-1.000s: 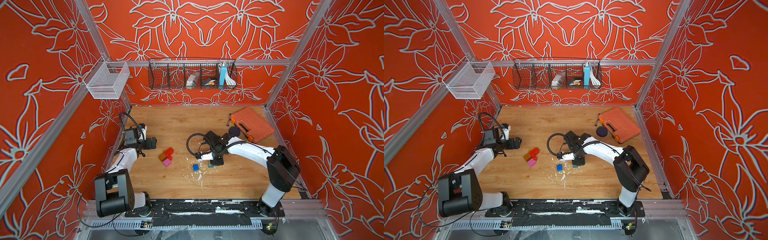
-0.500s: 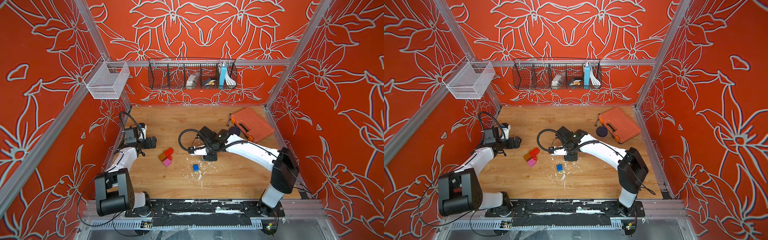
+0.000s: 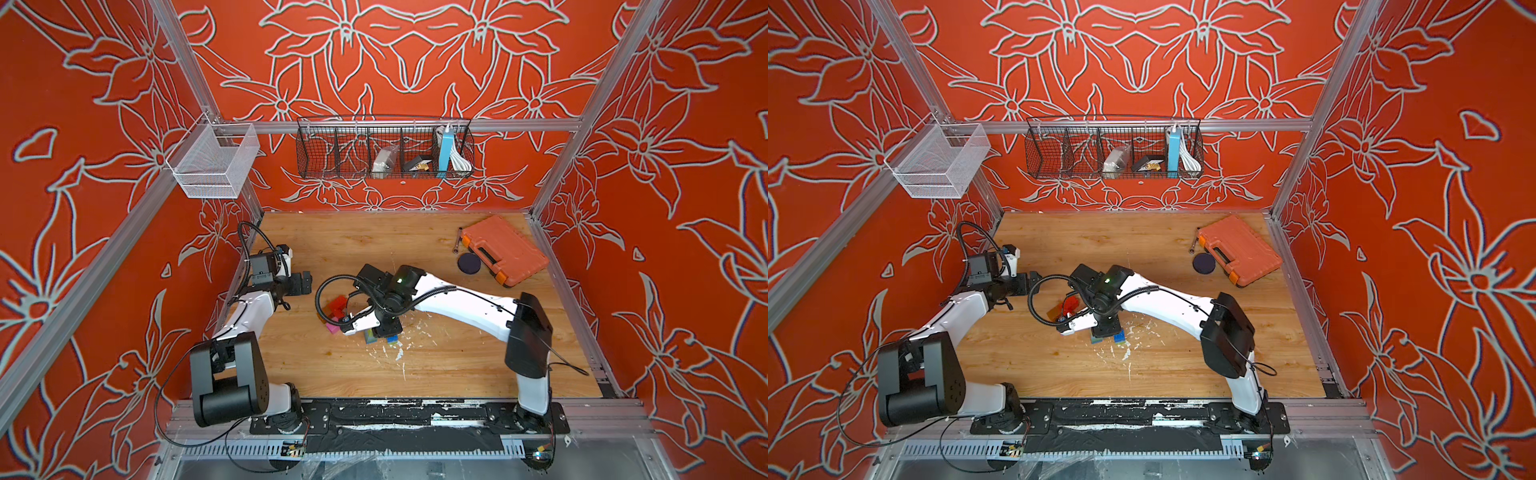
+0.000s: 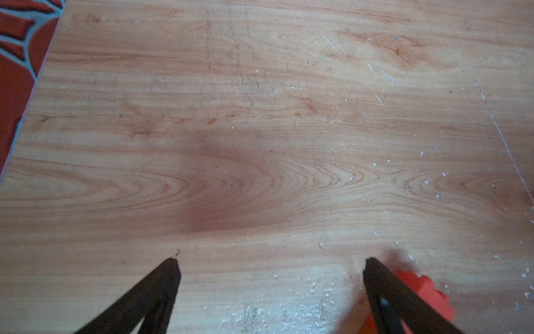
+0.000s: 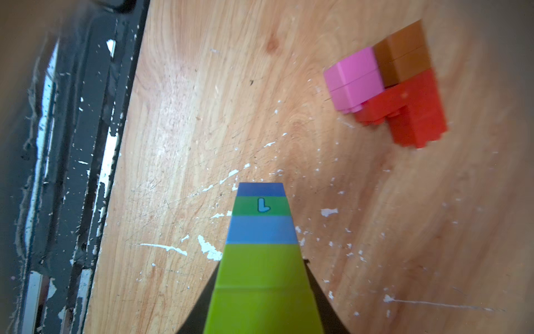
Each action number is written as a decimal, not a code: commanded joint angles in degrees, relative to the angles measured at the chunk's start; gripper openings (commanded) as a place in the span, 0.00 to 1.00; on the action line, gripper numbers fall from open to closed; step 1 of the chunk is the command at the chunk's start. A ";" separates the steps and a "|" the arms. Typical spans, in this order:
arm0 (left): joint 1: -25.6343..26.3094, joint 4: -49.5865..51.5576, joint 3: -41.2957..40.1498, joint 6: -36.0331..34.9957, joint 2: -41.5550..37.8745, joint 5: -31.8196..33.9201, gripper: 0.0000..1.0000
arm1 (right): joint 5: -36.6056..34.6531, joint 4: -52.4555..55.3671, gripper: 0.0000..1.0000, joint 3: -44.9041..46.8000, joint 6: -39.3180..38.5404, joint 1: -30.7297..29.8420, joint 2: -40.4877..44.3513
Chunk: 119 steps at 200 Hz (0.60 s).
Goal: Assemble the letter h with lego
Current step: Assemble the lego brick with the lego brick.
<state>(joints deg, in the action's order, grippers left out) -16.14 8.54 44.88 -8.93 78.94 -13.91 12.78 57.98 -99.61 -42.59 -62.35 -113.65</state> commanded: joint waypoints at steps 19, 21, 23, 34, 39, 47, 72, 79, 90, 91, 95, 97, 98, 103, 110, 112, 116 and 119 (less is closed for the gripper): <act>-0.33 -0.14 -0.52 0.41 -1.21 0.00 1.00 | 0.13 3.25 0.20 -1.40 -1.76 -0.32 -2.98; -0.30 -0.22 -0.57 0.36 -1.28 -0.02 1.00 | 0.32 3.21 0.20 -1.38 -1.79 -0.32 -3.05; -0.30 -0.24 -0.63 0.33 -1.38 -0.12 1.00 | 0.61 3.20 0.20 -1.35 -1.79 -0.32 -3.07; -0.32 -0.39 -0.84 0.39 -1.61 -0.06 1.00 | 1.45 1.49 0.21 -0.96 -1.63 -0.41 -3.14; -0.29 -0.45 -0.98 0.40 -1.83 -0.04 1.00 | 1.51 1.06 0.21 -0.85 -1.47 -0.48 -3.37; -0.31 -0.49 -1.10 0.32 -1.94 -0.07 1.00 | 1.42 0.91 0.21 -1.06 -1.23 -0.49 -3.66; -0.34 -0.54 -1.19 0.30 -2.00 -0.24 1.00 | 0.25 0.48 0.22 -1.12 -0.77 -0.56 -4.67; -0.30 -0.51 -1.18 0.27 -2.09 -0.11 1.00 | -0.14 0.56 0.23 -1.21 -0.83 -0.56 -4.98; -0.30 -0.53 -1.22 0.23 -2.20 -0.23 1.00 | -0.53 0.86 0.23 -1.30 -0.83 -0.54 -5.55; -0.30 -0.54 -1.25 0.23 -2.20 -0.24 1.00 | -0.55 0.89 0.24 -1.33 -0.83 -0.52 -5.54; -0.34 -0.53 -1.27 0.24 -2.14 -0.29 1.00 | -0.70 0.91 0.24 -1.32 -0.83 -0.53 -5.68; -0.35 -0.49 -1.22 0.23 -2.12 -0.29 0.99 | -0.79 0.91 0.24 -1.29 -0.83 -0.53 -5.77; -0.32 -0.47 -1.21 0.23 -2.12 -0.27 0.99 | -0.85 0.91 0.24 -1.25 -0.83 -0.55 -5.78; -0.34 -0.51 -1.19 0.23 -2.12 -0.31 1.00 | -1.17 0.68 0.24 -1.07 -0.83 -0.58 -5.88; -0.30 -0.41 -1.19 0.23 -1.96 -0.20 1.00 | -1.59 0.40 0.24 -0.91 -0.81 -0.58 -6.02; -0.30 -0.39 -1.20 0.23 -1.99 -0.21 1.00 | -1.67 0.37 0.25 -0.88 -0.82 -0.56 -6.05; -0.31 -0.47 -1.19 0.23 -2.07 -0.21 1.00 | -1.85 0.29 0.25 -0.83 -0.83 -0.58 -6.20; -0.33 -0.40 -1.20 0.23 -2.06 -0.20 1.00 | -1.95 0.32 0.25 -0.84 -0.79 -0.56 -6.30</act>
<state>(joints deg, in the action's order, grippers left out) -16.14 8.45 44.10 -8.93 78.15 -13.78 11.68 58.02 -99.63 -42.94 -62.41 -118.17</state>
